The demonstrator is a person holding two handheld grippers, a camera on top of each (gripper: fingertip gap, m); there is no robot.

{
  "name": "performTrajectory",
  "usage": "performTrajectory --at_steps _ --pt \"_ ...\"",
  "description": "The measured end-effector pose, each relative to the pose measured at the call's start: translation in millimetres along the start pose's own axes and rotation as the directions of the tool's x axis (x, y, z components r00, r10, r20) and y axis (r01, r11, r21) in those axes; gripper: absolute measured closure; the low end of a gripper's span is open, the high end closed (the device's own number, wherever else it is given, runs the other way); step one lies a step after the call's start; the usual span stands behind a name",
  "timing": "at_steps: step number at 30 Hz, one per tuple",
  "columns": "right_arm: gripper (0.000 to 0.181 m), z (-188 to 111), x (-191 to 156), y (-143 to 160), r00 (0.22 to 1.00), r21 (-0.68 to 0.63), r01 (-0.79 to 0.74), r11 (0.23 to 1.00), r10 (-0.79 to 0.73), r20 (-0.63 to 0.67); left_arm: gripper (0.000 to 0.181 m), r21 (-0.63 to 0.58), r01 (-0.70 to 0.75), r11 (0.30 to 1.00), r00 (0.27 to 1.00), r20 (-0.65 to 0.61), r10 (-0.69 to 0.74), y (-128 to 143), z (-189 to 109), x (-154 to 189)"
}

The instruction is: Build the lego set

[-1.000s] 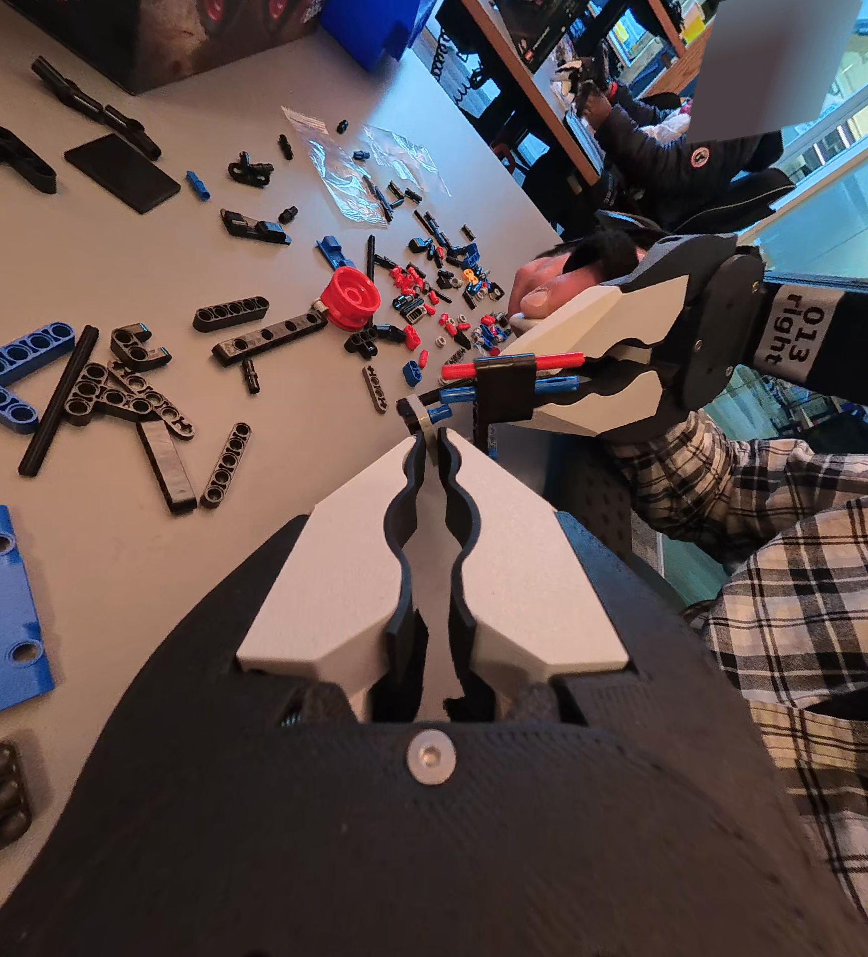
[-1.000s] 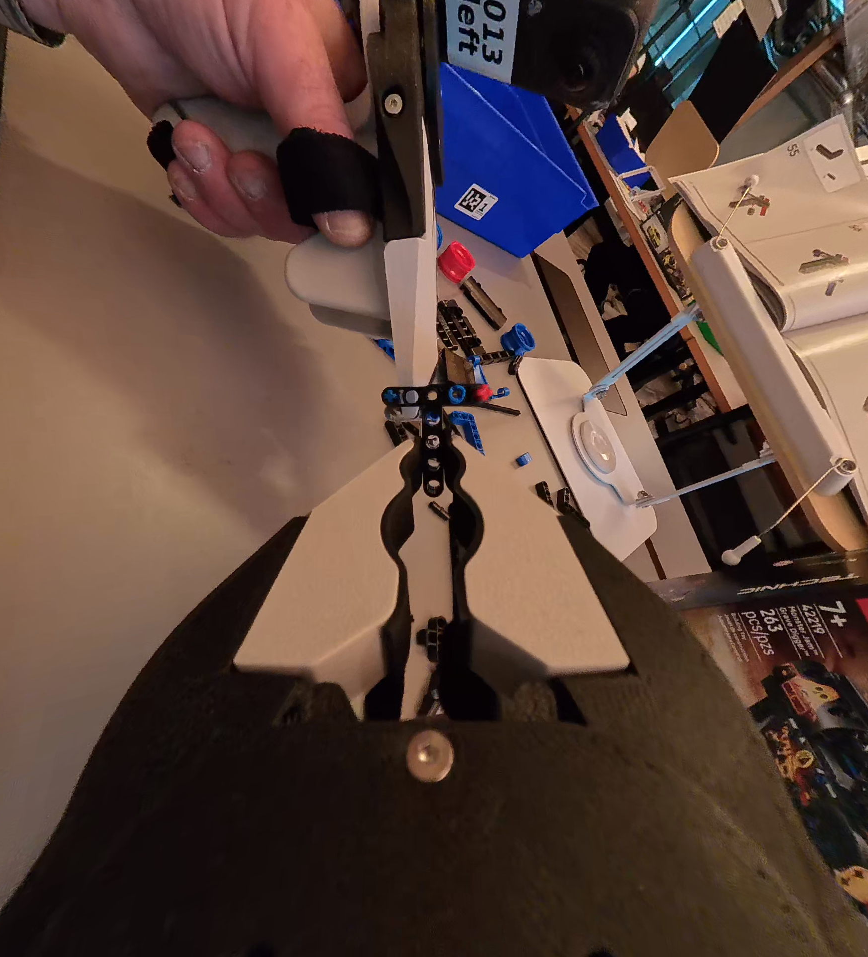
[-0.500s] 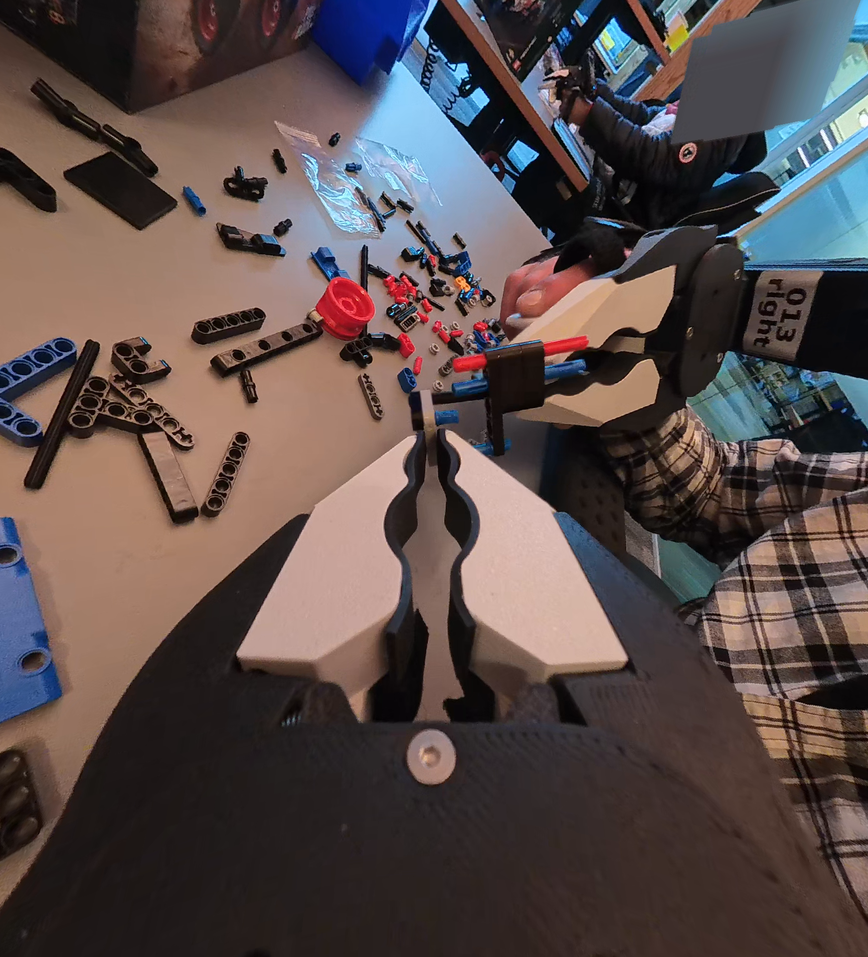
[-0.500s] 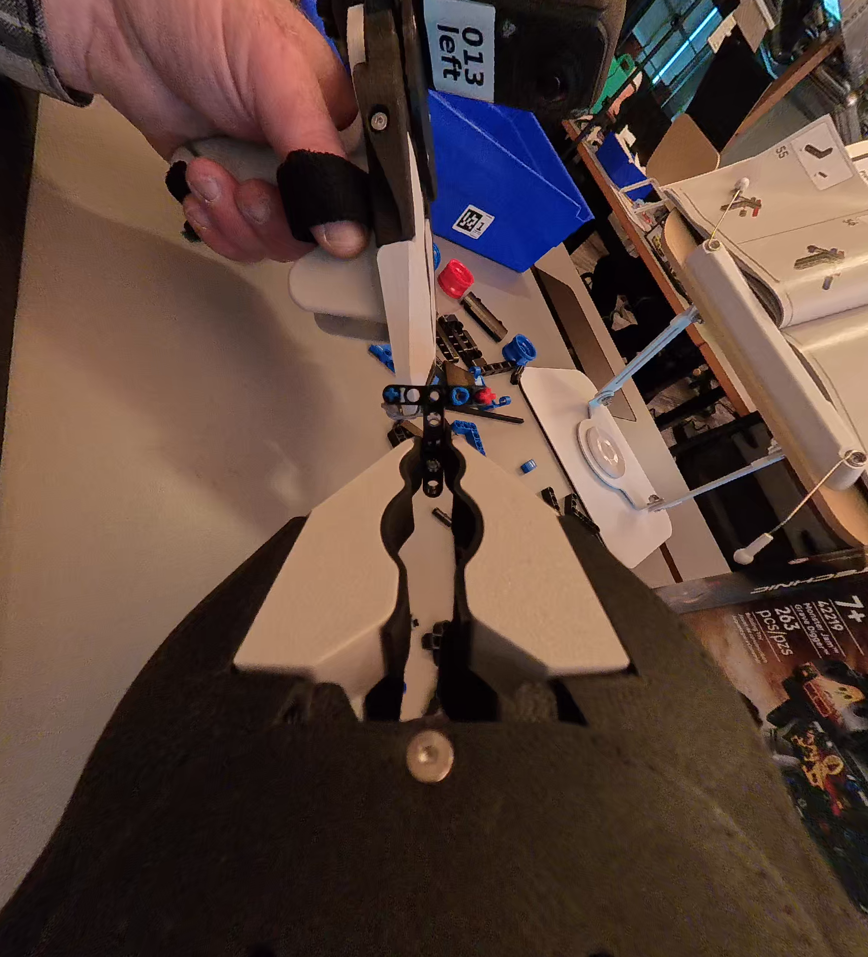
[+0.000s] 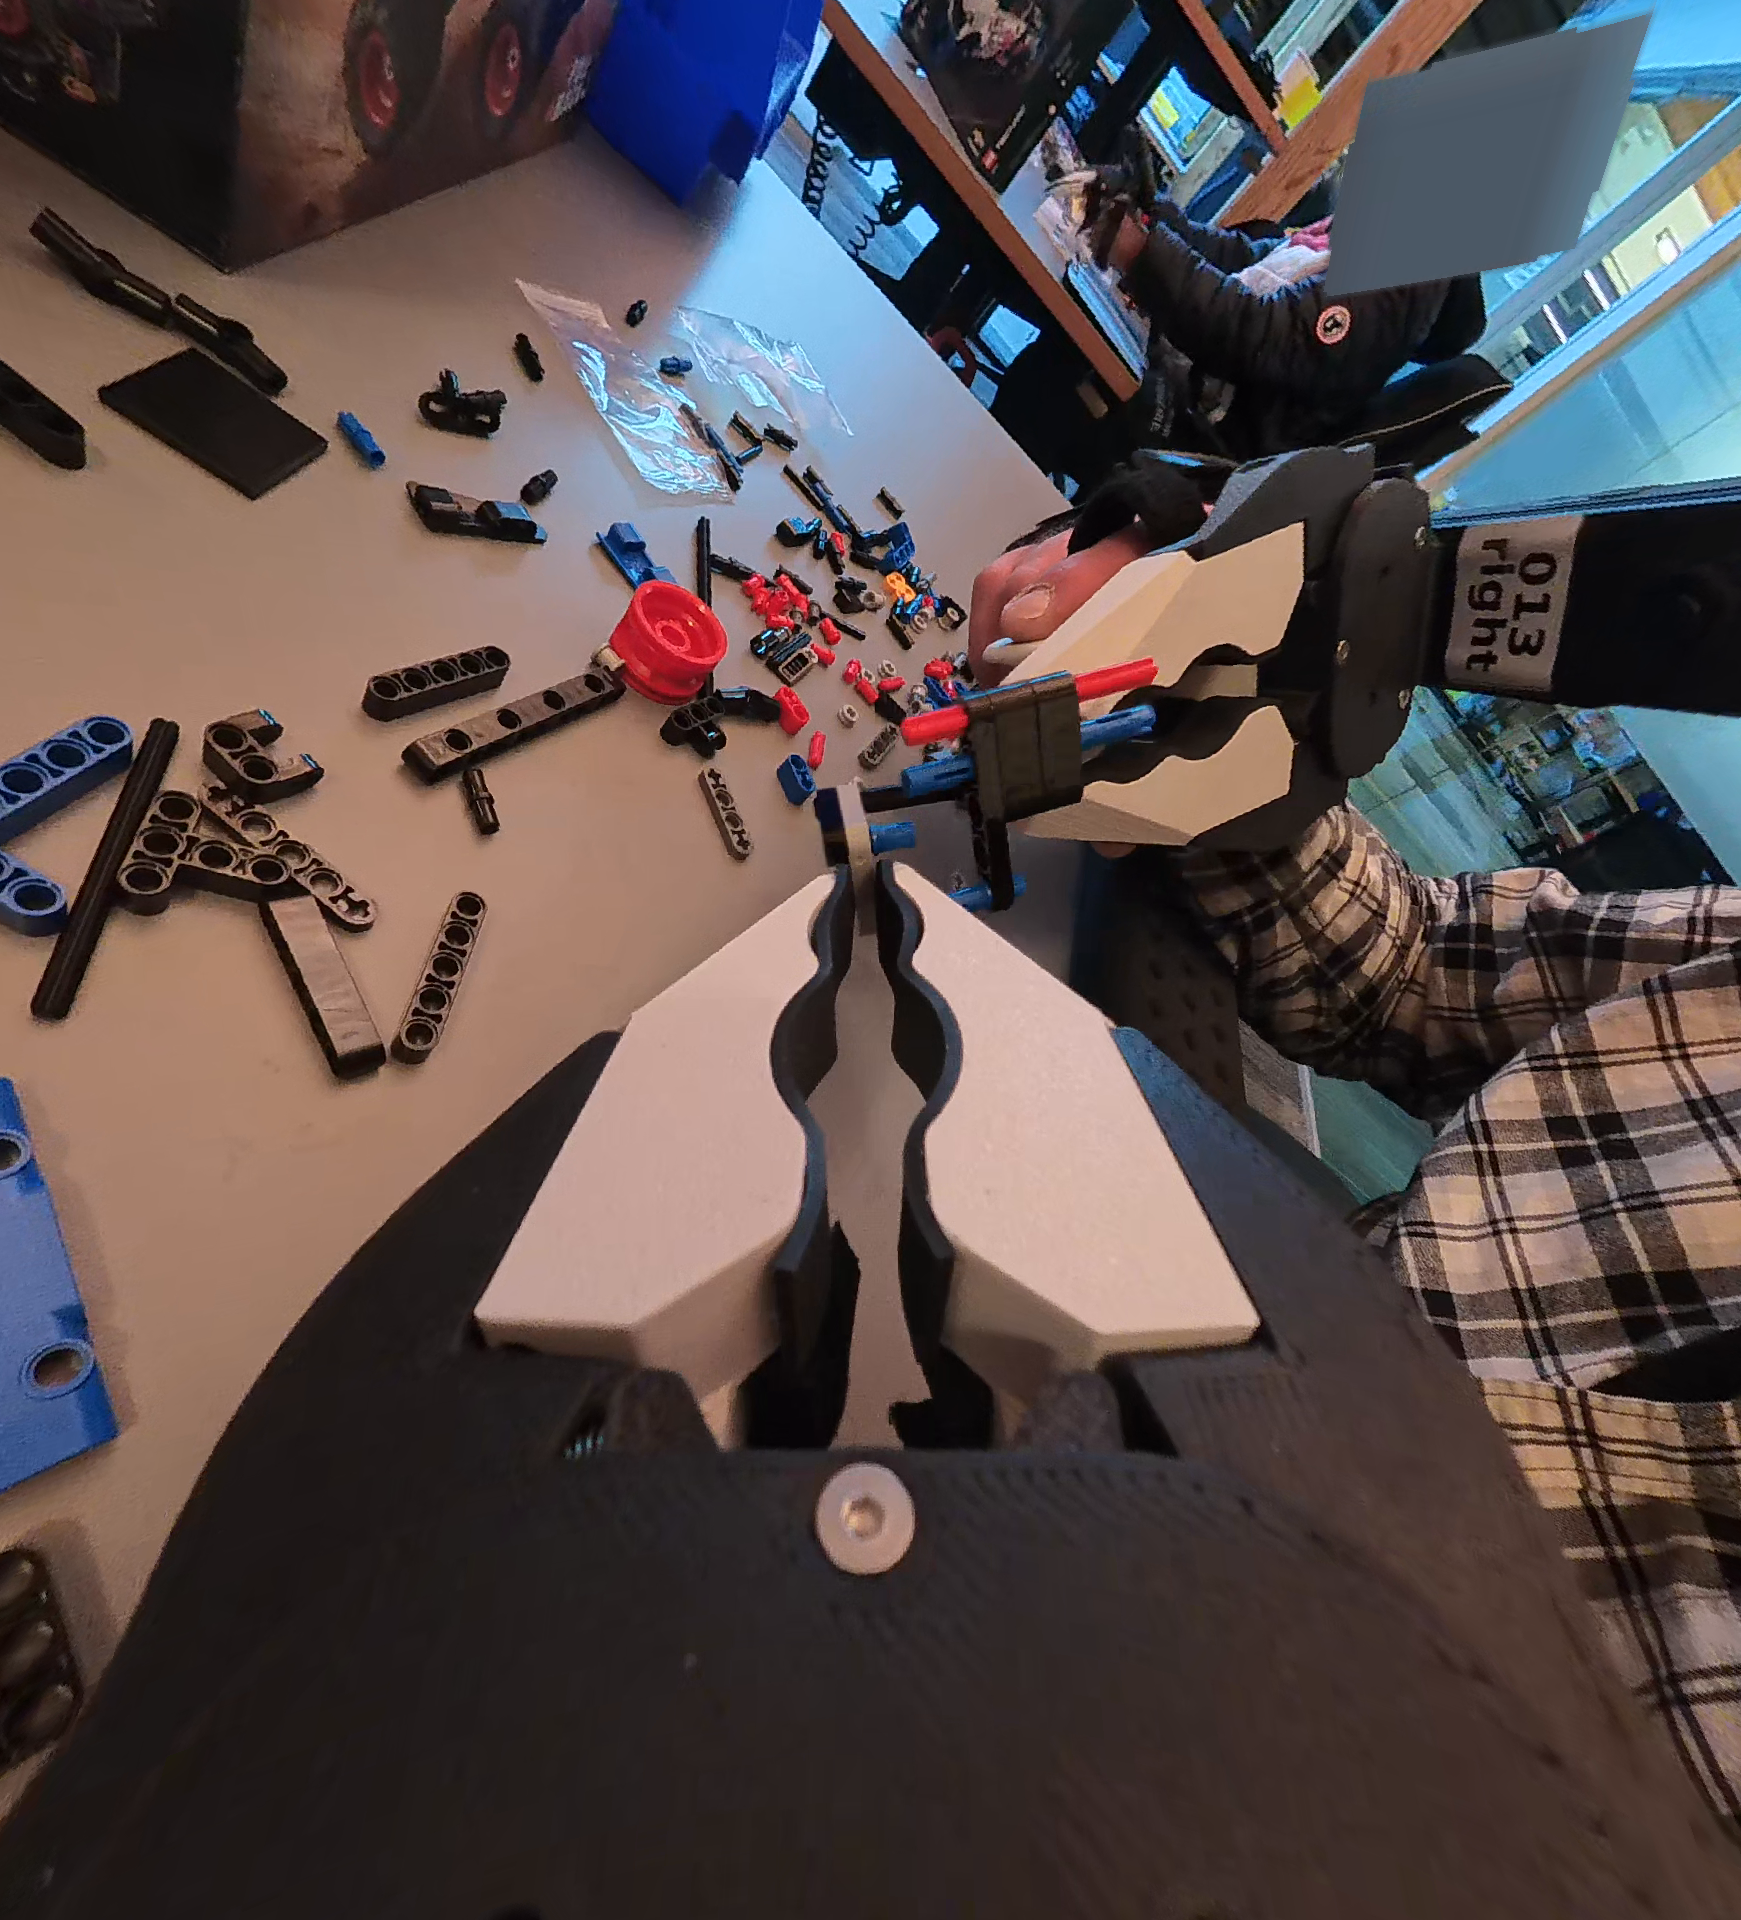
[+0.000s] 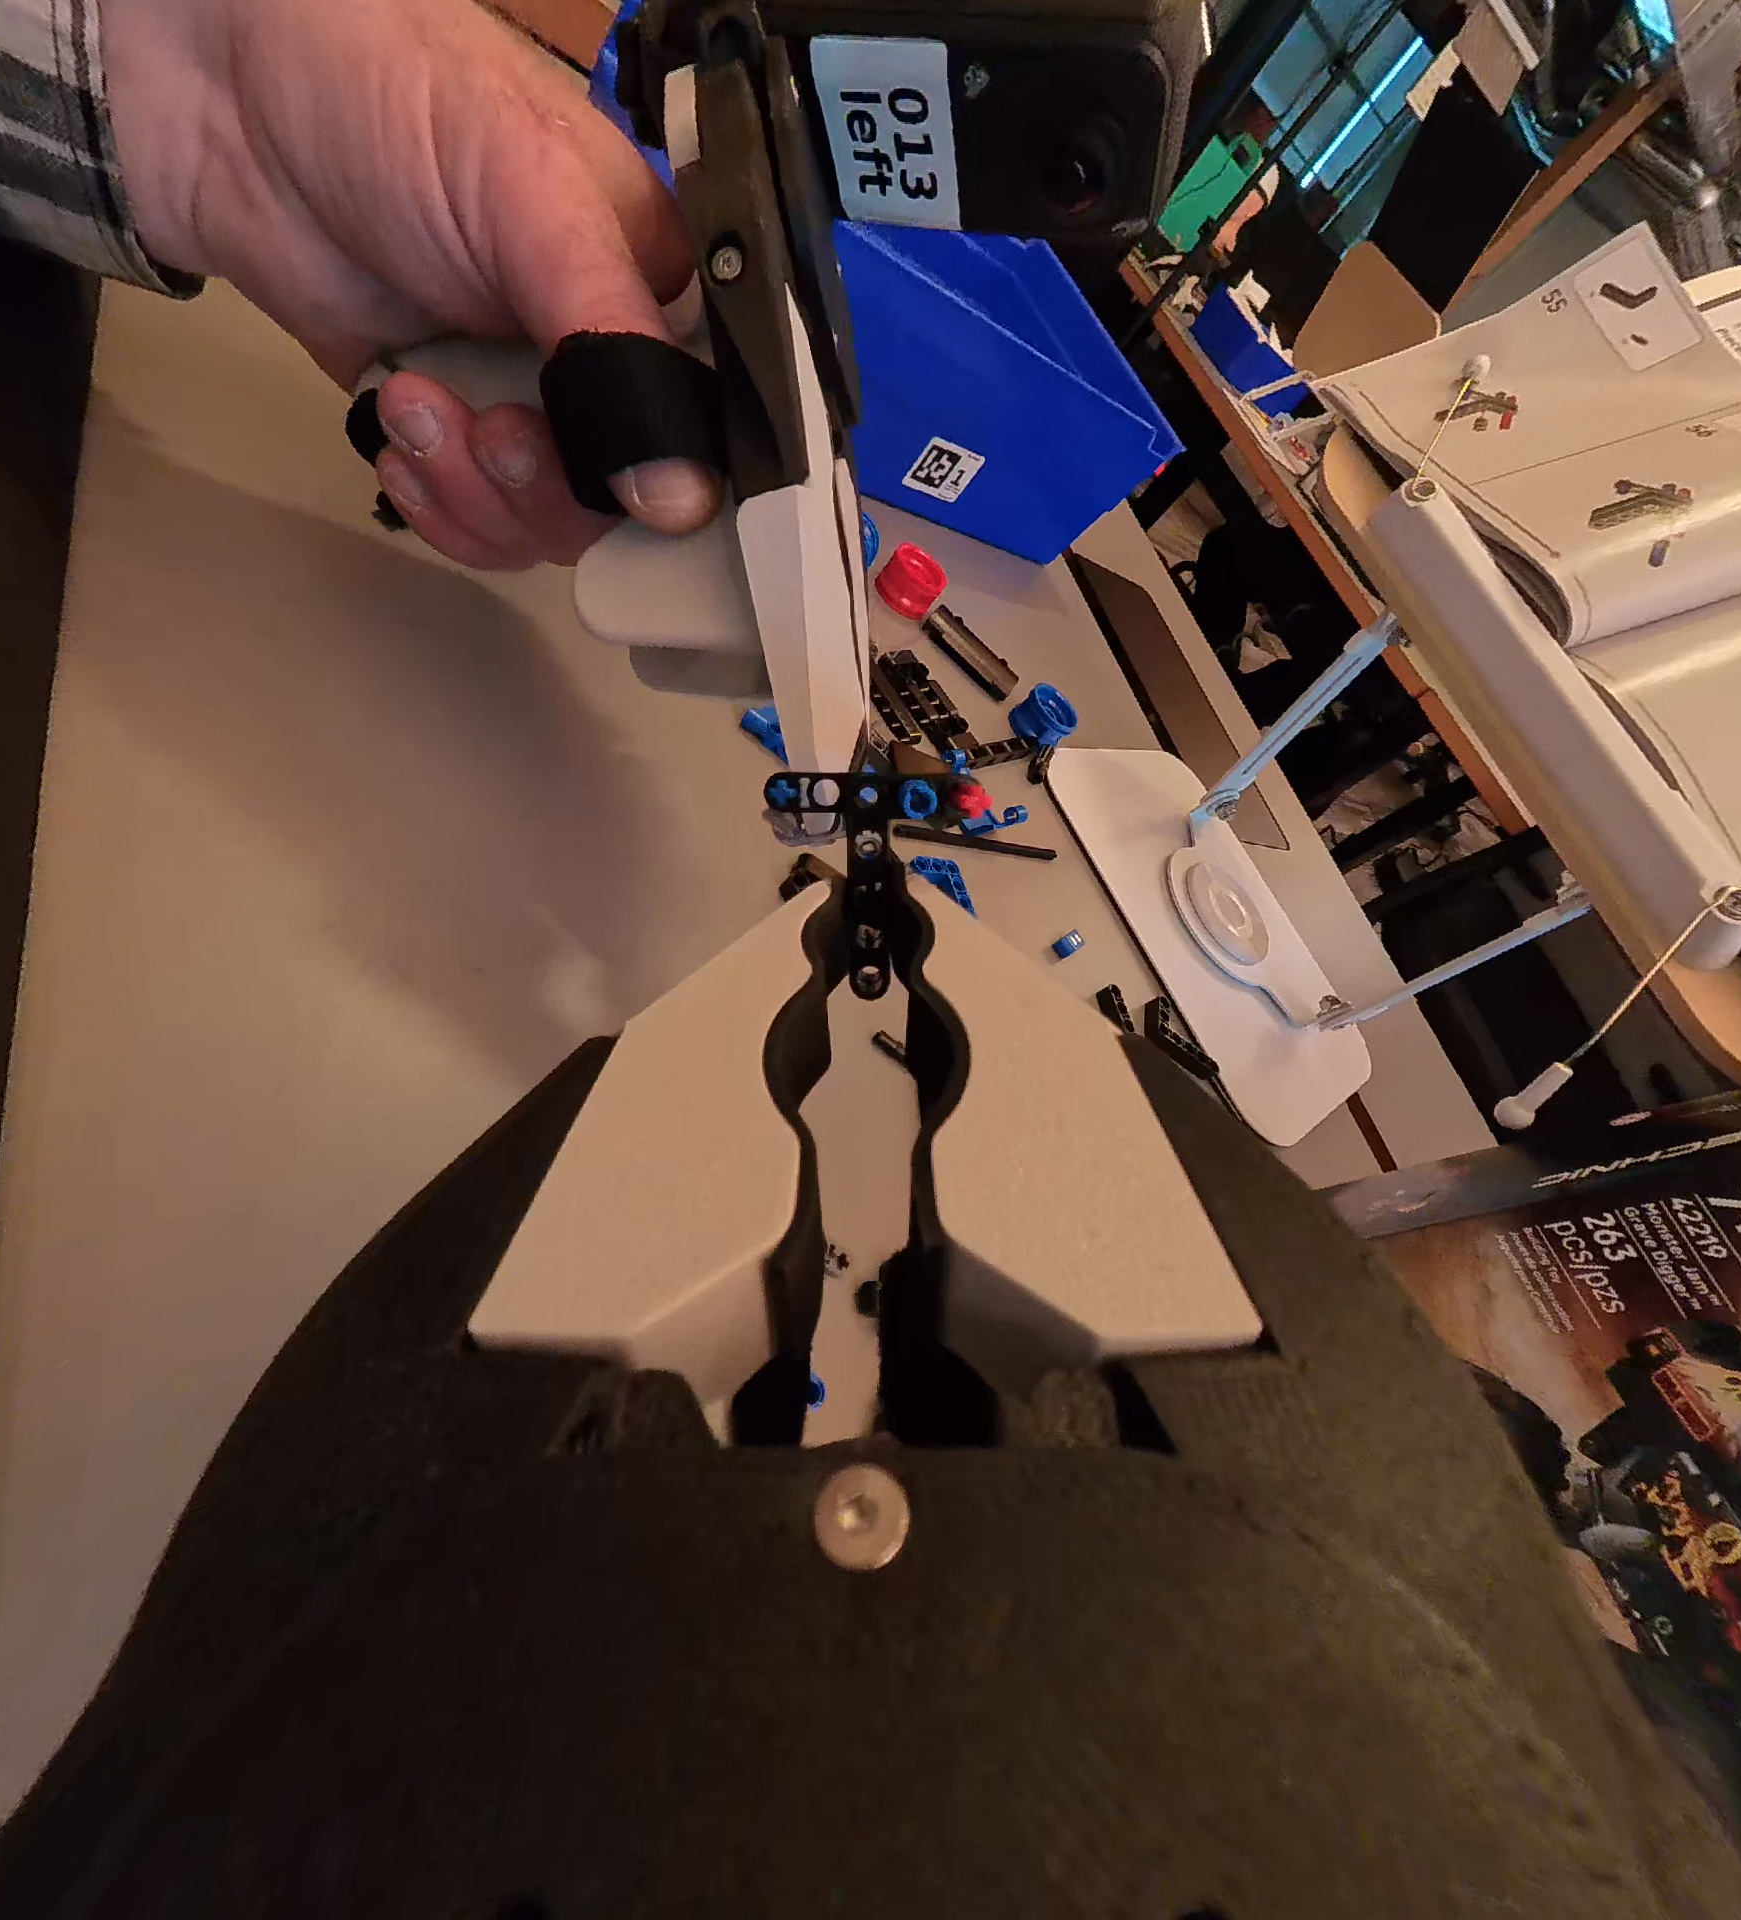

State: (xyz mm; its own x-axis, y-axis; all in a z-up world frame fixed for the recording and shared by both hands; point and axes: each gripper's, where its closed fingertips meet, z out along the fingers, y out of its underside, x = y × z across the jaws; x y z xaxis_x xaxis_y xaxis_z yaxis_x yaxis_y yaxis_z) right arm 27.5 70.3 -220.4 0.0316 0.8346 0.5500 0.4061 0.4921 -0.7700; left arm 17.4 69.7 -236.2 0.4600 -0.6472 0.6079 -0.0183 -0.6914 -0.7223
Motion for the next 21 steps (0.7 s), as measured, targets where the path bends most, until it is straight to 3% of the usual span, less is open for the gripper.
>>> performTrajectory --at_steps 21 --pt "0.176 -4.9 7.0 -1.8 0.999 0.034 -0.034 0.999 0.034 -0.015 0.178 0.027 -0.035 0.999 0.999 -0.037 0.036 -6.1 -0.6 8.2"
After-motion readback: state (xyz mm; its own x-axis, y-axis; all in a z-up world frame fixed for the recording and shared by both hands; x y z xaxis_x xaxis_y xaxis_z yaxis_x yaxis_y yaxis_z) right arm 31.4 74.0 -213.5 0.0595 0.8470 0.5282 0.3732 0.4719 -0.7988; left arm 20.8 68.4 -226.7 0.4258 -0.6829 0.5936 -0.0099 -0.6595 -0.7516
